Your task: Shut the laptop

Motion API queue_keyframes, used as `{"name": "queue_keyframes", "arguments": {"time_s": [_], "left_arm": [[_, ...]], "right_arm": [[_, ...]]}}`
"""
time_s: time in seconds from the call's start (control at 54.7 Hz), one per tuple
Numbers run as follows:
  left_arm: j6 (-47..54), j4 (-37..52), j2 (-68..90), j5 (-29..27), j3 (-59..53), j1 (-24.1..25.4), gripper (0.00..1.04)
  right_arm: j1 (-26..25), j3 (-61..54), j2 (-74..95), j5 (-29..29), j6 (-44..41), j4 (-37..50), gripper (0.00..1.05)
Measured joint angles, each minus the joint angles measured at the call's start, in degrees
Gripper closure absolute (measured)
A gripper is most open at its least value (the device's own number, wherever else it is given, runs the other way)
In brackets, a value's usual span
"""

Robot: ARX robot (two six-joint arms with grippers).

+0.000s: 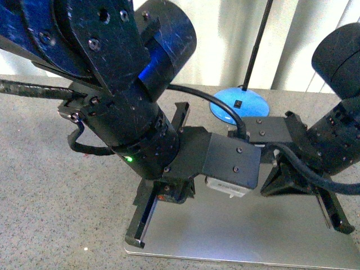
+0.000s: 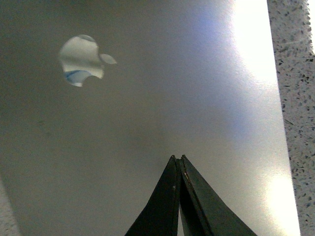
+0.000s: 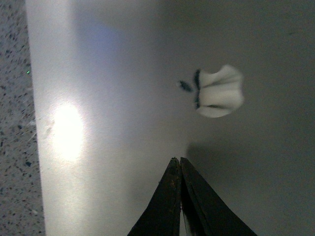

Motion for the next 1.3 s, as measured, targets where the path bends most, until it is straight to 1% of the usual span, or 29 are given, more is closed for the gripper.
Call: {"name": "queue_keyframes", "arguments": {"time_s": [0.091,0.238,0.348,0.457,0.494,0.622,0.677,0.75,0.823,0.841,0.915,0.988,1.024,1.043,1.079,1.098,1.116,1.134,1.207,1.299], "left_arm": [[-0.7,2.3,-2.1,0.5,-0.6,0.3,1.01],[-2.6,7.9,-6.9,2.2,-2.5,0.9,1.01],[-5.0,13.2,-11.6,3.4,-4.7,1.7,1.01],[-8.4,18.3,-16.0,3.2,-7.0,3.2,1.01],[-10.6,21.4,-18.0,1.9,-8.0,4.4,1.01],[-17.1,28.9,-22.5,-0.5,-10.1,8.4,1.01],[-21.5,32.9,-24.9,-4.0,-10.9,11.1,1.01],[-26.8,36.0,-27.2,-7.0,-11.5,14.1,1.01],[-33.9,37.9,-29.7,-8.2,-12.1,17.4,1.01],[-34.5,38.1,-30.1,-8.5,-12.3,17.9,1.01],[-42.8,38.8,-33.1,-10.8,-13.3,21.6,1.01],[-48.9,39.0,-35.6,-12.3,-14.3,24.7,1.01],[-52.3,40.2,-36.3,-14.3,-15.1,25.2,1.01],[-56.5,43.1,-37.1,-17.6,-16.5,25.6,1.01],[-64.0,47.3,-38.8,-19.7,-20.1,25.8,1.01],[-65.2,48.0,-39.2,-19.7,-21.0,25.8,1.01],[-67.3,49.2,-39.9,-19.7,-22.6,25.9,1.01],[-69.1,50.1,-40.7,-19.6,-24.3,25.9,1.01],[-72.4,52.5,-42.8,-19.2,-29.3,26.0,1.01],[-75.1,55.0,-46.0,-18.8,-35.8,26.5,1.01]], "right_arm": [[-0.3,0.0,-1.8,-0.3,0.8,2.5,1.02],[-0.9,-0.8,-5.6,0.8,3.6,12.5,1.02],[-1.3,-2.3,-8.1,5.1,7.1,24.9,1.02],[-1.8,-3.7,-9.6,9.3,10.5,36.0,1.02],[-2.3,-4.8,-10.8,11.3,13.4,42.0,1.02],[-3.0,-7.3,-14.1,13.7,17.2,50.5,1.02],[-3.2,-9.3,-17.0,15.4,20.0,54.7,1.02],[-3.3,-11.3,-20.3,16.6,22.5,58.1,1.02],[-3.3,-13.3,-23.5,18.5,24.9,61.2,1.02],[-3.2,-14.0,-24.6,19.1,25.3,62.1,1.02],[-3.2,-15.7,-27.5,21.0,26.9,64.6,1.02],[-3.2,-17.3,-30.8,22.9,28.8,66.0,1.02],[-3.2,-18.0,-32.3,23.7,29.6,66.4,1.02],[-3.2,-18.3,-33.1,23.9,29.9,66.4,1.02],[-3.2,-18.8,-35.4,26.7,34.1,64.4,1.02],[-3.2,-19.1,-36.5,28.6,37.2,62.8,1.02],[-3.2,-19.5,-37.0,29.3,38.0,62.2,1.02],[-3.2,-20.4,-38.1,30.3,41.5,61.8,1.02],[-3.8,-25.4,-41.6,30.8,54.4,62.8,1.02],[-4.9,-31.5,-45.1,30.5,64.1,65.3,1.02]]}}
